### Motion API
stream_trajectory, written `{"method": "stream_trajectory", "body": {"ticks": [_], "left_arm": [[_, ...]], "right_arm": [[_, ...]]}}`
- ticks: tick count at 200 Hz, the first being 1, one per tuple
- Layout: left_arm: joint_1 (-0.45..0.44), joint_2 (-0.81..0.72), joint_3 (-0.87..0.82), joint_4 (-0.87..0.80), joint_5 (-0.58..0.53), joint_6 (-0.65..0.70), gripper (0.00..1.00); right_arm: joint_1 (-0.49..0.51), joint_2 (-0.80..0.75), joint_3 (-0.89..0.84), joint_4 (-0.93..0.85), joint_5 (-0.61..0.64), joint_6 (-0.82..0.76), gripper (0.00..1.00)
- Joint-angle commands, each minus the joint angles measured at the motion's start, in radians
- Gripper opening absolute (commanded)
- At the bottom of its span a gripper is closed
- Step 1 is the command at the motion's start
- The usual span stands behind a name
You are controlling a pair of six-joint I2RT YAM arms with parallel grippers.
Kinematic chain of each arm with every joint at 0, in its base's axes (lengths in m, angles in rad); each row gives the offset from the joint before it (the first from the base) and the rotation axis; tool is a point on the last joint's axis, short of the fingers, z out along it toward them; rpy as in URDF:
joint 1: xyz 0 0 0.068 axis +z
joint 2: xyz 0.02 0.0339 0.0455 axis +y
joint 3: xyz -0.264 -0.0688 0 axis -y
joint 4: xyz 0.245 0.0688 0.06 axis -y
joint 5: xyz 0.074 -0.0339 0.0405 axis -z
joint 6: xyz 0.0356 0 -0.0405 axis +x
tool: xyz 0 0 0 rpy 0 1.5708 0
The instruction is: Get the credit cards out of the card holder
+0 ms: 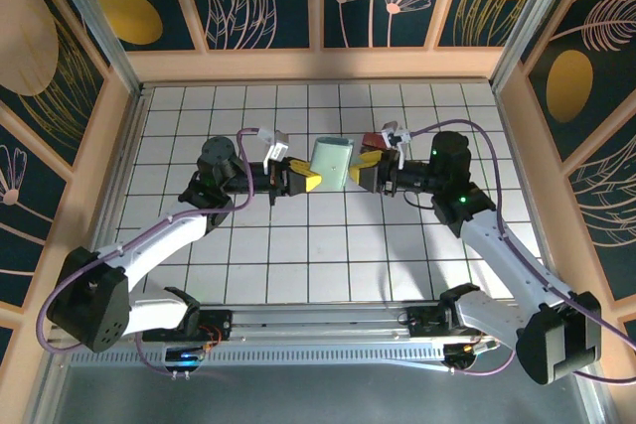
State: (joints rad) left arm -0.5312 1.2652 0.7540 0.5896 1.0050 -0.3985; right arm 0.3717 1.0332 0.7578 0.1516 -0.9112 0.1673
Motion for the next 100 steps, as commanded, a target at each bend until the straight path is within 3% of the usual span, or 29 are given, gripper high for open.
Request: {"method": "stream_trajectory", "body": {"ticks": [1, 100], "left_arm": [[-0.005, -0.03, 0.002, 0.084, 0.052, -0.015, 0.0], [-0.006, -0.01, 0.004, 0.124, 0.04, -0.05, 0.0]], "right_arm": [[-0.016, 0.0, -0.026, 0.099, -0.056, 0.018, 0.32], [-0.022, -0.001, -0.053, 0.198, -0.14, 0.07, 0.36]]}}
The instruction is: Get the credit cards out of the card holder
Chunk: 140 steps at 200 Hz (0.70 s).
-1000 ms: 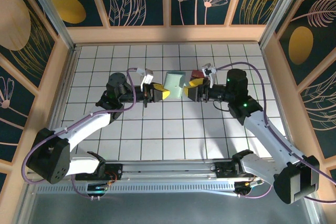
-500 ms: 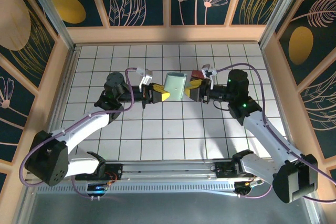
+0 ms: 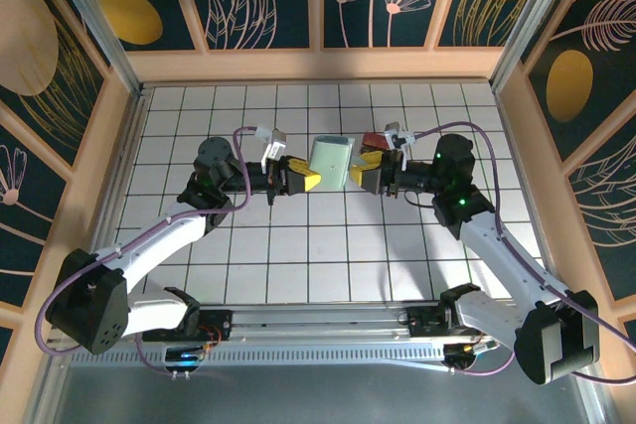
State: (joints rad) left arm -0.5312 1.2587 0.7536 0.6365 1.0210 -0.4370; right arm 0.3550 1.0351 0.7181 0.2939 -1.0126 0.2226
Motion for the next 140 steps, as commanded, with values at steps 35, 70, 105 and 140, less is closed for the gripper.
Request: {"method": "stream_trajectory", "body": {"ticks": [35, 70, 105, 140], "left_arm": [[-0.005, 0.008, 0.011, 0.058, 0.03, -0.006, 0.0], [-0.005, 0.008, 0.009, 0.057, 0.032, -0.008, 0.0], [-0.006, 0.01, 0.009, 0.057, 0.034, -0.008, 0.0], [-0.006, 0.018, 0.005, 0.092, 0.047, -0.035, 0.0]], "right_arm": [[-0.005, 0.016, -0.022, 0.108, -0.048, 0.054, 0.36], [-0.001, 0.046, -0.028, 0.18, -0.069, 0.099, 0.36], [0.004, 0.07, -0.03, 0.236, -0.084, 0.133, 0.36], [0.027, 0.106, -0.026, 0.286, -0.098, 0.162, 0.35]]}}
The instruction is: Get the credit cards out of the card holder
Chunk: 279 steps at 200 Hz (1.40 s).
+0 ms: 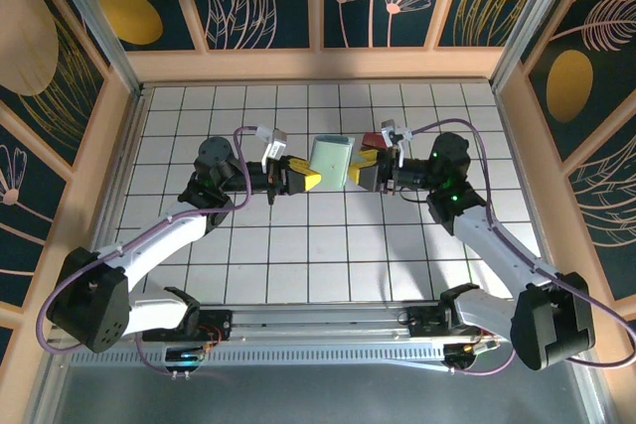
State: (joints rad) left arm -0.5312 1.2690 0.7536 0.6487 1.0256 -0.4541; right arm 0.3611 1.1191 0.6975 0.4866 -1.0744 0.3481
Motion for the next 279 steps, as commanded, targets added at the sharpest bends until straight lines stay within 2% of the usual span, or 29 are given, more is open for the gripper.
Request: {"method": "stream_trajectory", "body": {"ticks": [1, 38, 64, 85, 91, 99, 111, 116, 123, 128, 173, 195, 251, 279], "left_arm": [[-0.005, 0.008, 0.004, 0.08, 0.042, -0.019, 0.0], [-0.005, 0.015, 0.003, 0.094, 0.044, -0.033, 0.0], [-0.005, 0.02, 0.002, 0.094, 0.028, -0.041, 0.0], [-0.006, 0.021, -0.004, 0.083, -0.025, -0.041, 0.0], [-0.005, 0.021, -0.007, 0.082, -0.044, -0.043, 0.06], [-0.005, 0.023, -0.01, 0.081, -0.065, -0.047, 0.19], [-0.004, 0.026, -0.011, 0.085, -0.091, -0.055, 0.33], [-0.005, 0.027, -0.011, 0.086, -0.101, -0.061, 0.43], [-0.006, 0.028, -0.01, 0.086, -0.114, -0.068, 0.64], [-0.005, 0.03, -0.01, 0.085, -0.12, -0.071, 0.7], [-0.005, 0.061, 0.011, 0.076, -0.156, -0.091, 0.81], [-0.005, 0.095, 0.029, 0.073, -0.151, -0.104, 0.98], [-0.005, 0.145, 0.067, 0.056, -0.158, -0.103, 0.99], [-0.005, 0.145, 0.072, 0.031, -0.197, -0.076, 0.99]], "right_arm": [[0.022, 0.022, -0.006, 0.096, -0.038, 0.037, 0.35], [0.047, 0.053, 0.006, 0.118, -0.05, 0.046, 0.33], [0.055, 0.053, 0.007, 0.137, -0.051, 0.059, 0.19], [0.056, 0.05, 0.006, 0.142, -0.041, 0.073, 0.08], [0.056, 0.049, 0.006, 0.138, -0.034, 0.075, 0.05], [0.056, 0.047, 0.009, 0.131, -0.022, 0.076, 0.0], [0.056, 0.043, 0.014, 0.102, 0.004, 0.073, 0.0], [0.056, 0.042, 0.02, 0.081, 0.021, 0.069, 0.0], [0.056, 0.039, 0.028, 0.039, 0.05, 0.058, 0.0], [0.056, 0.038, 0.035, 0.011, 0.067, 0.052, 0.0], [0.058, 0.035, 0.08, -0.131, 0.184, 0.031, 0.0], [0.064, 0.04, 0.108, -0.194, 0.236, 0.031, 0.0], [0.11, 0.057, 0.163, -0.308, 0.35, -0.007, 0.0], [0.136, 0.071, 0.194, -0.359, 0.405, -0.028, 0.0]]}}
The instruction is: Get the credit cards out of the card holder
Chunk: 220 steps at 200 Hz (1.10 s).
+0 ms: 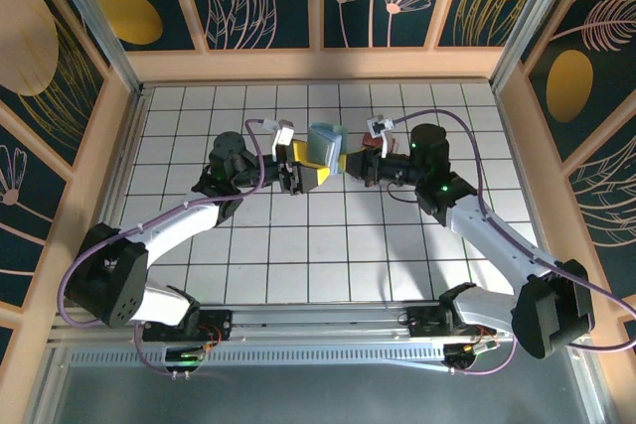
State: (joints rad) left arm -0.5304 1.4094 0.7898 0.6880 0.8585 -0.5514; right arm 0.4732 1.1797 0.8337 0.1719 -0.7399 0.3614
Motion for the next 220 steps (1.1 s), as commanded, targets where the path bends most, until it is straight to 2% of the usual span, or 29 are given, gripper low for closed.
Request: {"method": "stream_trajectory", "body": {"ticks": [1, 97, 132, 176, 220], "left_arm": [[-0.006, 0.005, 0.035, -0.01, -0.031, 0.022, 0.99], [-0.006, 0.009, 0.051, -0.099, -0.211, 0.057, 0.99], [-0.006, 0.017, 0.054, -0.107, -0.23, 0.056, 0.98], [-0.005, 0.011, 0.052, -0.123, -0.232, 0.055, 0.9], [-0.006, -0.01, 0.048, -0.122, -0.254, 0.05, 0.89]], "right_arm": [[0.024, 0.011, 0.059, -0.046, 0.072, -0.043, 0.0], [0.063, 0.022, 0.075, -0.062, 0.116, -0.059, 0.0], [0.067, 0.02, 0.073, -0.058, 0.122, -0.06, 0.0], [0.067, 0.019, 0.068, -0.049, 0.114, -0.062, 0.0], [0.067, 0.015, 0.053, -0.039, 0.087, -0.068, 0.0]]}}
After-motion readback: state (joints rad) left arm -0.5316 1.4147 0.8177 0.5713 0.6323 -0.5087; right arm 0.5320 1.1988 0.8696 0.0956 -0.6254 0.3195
